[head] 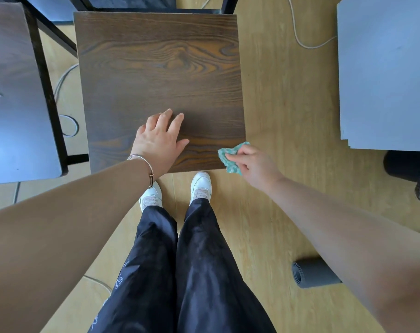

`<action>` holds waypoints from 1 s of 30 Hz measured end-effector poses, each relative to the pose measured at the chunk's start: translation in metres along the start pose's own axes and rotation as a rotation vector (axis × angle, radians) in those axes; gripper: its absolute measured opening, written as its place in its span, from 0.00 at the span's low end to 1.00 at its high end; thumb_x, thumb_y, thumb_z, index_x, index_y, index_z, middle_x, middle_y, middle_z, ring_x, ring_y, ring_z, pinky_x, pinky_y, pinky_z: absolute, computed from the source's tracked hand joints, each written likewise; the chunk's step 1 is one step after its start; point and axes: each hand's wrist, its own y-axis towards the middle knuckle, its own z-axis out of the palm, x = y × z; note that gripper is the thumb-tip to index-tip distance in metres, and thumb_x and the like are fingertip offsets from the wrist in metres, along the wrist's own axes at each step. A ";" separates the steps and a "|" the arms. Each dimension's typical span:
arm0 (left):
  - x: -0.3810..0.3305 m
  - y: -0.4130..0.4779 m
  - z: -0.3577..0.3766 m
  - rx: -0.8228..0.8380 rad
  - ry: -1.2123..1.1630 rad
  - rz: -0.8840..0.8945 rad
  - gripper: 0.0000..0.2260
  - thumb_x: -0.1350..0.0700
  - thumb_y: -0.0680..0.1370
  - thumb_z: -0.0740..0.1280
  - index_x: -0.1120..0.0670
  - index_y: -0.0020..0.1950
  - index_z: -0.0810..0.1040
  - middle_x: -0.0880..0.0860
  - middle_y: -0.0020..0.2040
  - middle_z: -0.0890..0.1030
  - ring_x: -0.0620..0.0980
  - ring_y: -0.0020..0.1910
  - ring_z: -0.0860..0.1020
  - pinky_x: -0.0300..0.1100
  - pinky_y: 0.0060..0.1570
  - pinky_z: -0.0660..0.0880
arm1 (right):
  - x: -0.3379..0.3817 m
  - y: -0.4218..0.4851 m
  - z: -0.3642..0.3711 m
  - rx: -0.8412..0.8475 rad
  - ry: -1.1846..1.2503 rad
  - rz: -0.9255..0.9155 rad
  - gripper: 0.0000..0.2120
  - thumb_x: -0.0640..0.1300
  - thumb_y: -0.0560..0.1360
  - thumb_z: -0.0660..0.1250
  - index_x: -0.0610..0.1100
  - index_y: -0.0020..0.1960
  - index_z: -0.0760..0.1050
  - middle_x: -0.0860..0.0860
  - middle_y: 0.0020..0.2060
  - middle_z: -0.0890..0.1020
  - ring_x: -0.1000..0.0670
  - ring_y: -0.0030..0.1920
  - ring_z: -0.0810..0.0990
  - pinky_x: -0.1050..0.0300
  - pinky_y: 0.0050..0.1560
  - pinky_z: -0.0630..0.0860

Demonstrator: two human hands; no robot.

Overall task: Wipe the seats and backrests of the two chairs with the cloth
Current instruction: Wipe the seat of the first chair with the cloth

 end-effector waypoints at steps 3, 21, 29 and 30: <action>0.010 -0.012 0.003 -0.008 0.000 -0.017 0.28 0.41 0.81 0.55 0.51 0.78 0.56 0.55 0.76 0.60 0.60 0.71 0.61 0.57 0.66 0.65 | 0.006 -0.005 0.001 -0.109 0.059 0.056 0.18 0.30 0.76 0.64 0.44 0.61 0.81 0.49 0.44 0.77 0.51 0.41 0.75 0.58 0.40 0.70; 0.104 -0.047 -0.004 -0.087 -0.004 -0.048 0.28 0.42 0.81 0.57 0.52 0.77 0.56 0.57 0.76 0.61 0.62 0.70 0.62 0.58 0.66 0.65 | 0.068 0.010 0.059 -0.403 0.051 0.446 0.23 0.29 0.76 0.63 0.45 0.67 0.77 0.45 0.53 0.77 0.45 0.54 0.78 0.50 0.55 0.79; 0.150 -0.068 -0.010 -0.113 -0.025 -0.058 0.28 0.42 0.81 0.56 0.52 0.78 0.55 0.56 0.76 0.60 0.61 0.71 0.62 0.57 0.66 0.65 | 0.142 0.036 0.104 -0.348 0.044 0.345 0.22 0.28 0.75 0.64 0.42 0.66 0.77 0.43 0.52 0.77 0.44 0.53 0.78 0.50 0.57 0.78; 0.155 -0.071 -0.012 -0.120 -0.026 -0.057 0.28 0.42 0.81 0.56 0.52 0.78 0.55 0.56 0.76 0.60 0.61 0.71 0.62 0.57 0.66 0.65 | 0.152 0.039 0.110 -0.335 0.045 0.330 0.22 0.28 0.75 0.64 0.42 0.66 0.77 0.43 0.51 0.77 0.43 0.53 0.78 0.49 0.57 0.78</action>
